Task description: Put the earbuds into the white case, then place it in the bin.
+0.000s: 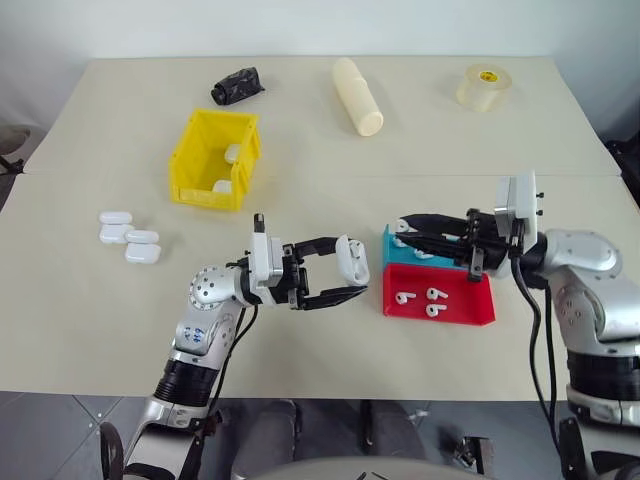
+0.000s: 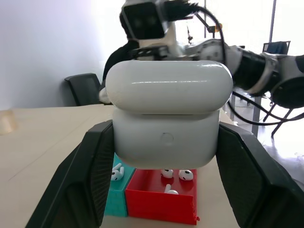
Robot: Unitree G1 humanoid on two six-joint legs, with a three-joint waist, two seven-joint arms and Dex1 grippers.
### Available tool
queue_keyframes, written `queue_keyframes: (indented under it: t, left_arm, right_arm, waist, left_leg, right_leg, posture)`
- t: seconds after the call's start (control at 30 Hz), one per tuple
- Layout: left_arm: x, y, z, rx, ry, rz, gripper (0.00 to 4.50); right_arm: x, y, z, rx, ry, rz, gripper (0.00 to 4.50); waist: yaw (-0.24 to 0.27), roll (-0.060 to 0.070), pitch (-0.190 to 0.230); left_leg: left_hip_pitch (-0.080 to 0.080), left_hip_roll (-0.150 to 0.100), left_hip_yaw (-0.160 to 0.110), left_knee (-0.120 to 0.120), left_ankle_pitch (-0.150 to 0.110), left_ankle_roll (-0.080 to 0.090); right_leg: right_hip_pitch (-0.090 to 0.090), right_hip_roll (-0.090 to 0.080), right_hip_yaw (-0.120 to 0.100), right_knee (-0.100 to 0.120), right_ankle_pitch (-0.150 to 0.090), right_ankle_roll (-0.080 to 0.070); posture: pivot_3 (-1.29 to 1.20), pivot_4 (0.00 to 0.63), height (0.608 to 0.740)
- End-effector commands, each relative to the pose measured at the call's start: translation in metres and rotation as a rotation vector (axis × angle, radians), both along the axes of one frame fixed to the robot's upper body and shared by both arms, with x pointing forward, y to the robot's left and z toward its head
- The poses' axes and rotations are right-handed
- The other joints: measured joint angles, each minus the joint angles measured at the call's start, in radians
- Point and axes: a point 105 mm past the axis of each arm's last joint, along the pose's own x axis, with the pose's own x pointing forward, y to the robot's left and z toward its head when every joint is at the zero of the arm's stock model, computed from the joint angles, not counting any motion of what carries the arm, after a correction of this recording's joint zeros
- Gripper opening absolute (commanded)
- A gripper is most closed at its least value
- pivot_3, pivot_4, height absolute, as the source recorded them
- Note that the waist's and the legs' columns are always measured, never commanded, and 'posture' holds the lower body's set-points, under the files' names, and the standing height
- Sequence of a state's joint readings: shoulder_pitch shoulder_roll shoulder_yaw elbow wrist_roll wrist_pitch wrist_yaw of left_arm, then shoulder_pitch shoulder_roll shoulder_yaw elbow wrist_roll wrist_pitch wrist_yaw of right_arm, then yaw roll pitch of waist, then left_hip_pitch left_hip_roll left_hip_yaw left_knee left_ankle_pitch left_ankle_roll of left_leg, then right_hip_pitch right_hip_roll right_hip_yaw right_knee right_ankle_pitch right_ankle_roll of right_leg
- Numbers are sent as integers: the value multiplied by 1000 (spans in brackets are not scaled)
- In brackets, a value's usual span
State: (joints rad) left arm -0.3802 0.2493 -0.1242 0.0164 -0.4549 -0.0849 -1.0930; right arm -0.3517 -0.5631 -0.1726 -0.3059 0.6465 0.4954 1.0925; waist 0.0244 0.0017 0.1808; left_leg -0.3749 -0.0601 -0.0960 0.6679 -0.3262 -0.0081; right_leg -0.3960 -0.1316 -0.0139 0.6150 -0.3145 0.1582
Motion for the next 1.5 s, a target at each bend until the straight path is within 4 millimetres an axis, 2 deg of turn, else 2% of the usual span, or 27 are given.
queue_keyframes:
  t: [0.03,0.17,0.57,0.77,1.13,1.4,1.5]
  left_arm:
    - [1,0,12,-38,-29,-8,2792]
    - [5,-2,15,-43,-29,-11,2792]
    - [5,-8,19,-48,-30,-23,2792]
    - [4,-9,19,-50,-29,-27,2792]
    - [2,-10,22,-54,-37,-34,2792]
    - [0,-10,22,-42,-27,-48,2792]
    - [3,-1,19,-20,-21,-12,2792]
  right_arm:
    - [-16,6,19,170,37,24,519]
    - [-24,13,16,256,109,32,519]
    - [-36,35,5,314,169,66,519]
    - [-41,43,-8,280,210,89,519]
    - [-40,43,-26,199,251,81,519]
    - [-45,41,-18,209,235,124,3169]
    - [-41,32,-14,201,207,82,3169]
  waist:
    - [0,0,0]
    - [0,0,0]
    - [-2,0,0]
    - [-2,0,0]
    - [-2,0,0]
    - [-2,0,0]
    - [-1,0,0]
  left_leg:
    - [0,0,0,0,0,0]
    - [0,0,-1,-1,0,0]
    - [1,-1,0,-1,0,0]
    - [1,-1,0,-1,0,0]
    - [1,-1,0,-1,0,0]
    - [1,-1,0,-1,0,0]
    - [1,-1,0,-1,0,0]
  right_leg:
    - [0,0,0,0,0,0]
    - [0,0,0,0,0,0]
    - [0,0,0,2,0,0]
    - [0,0,1,3,0,0]
    - [0,1,1,2,0,0]
    - [0,0,1,1,0,0]
    - [0,0,1,1,0,0]
  posture:
    - [0,150,740]
    - [0,150,740]
    - [0,150,740]
    - [0,150,740]
    - [0,150,740]
    - [0,150,740]
    - [0,150,740]
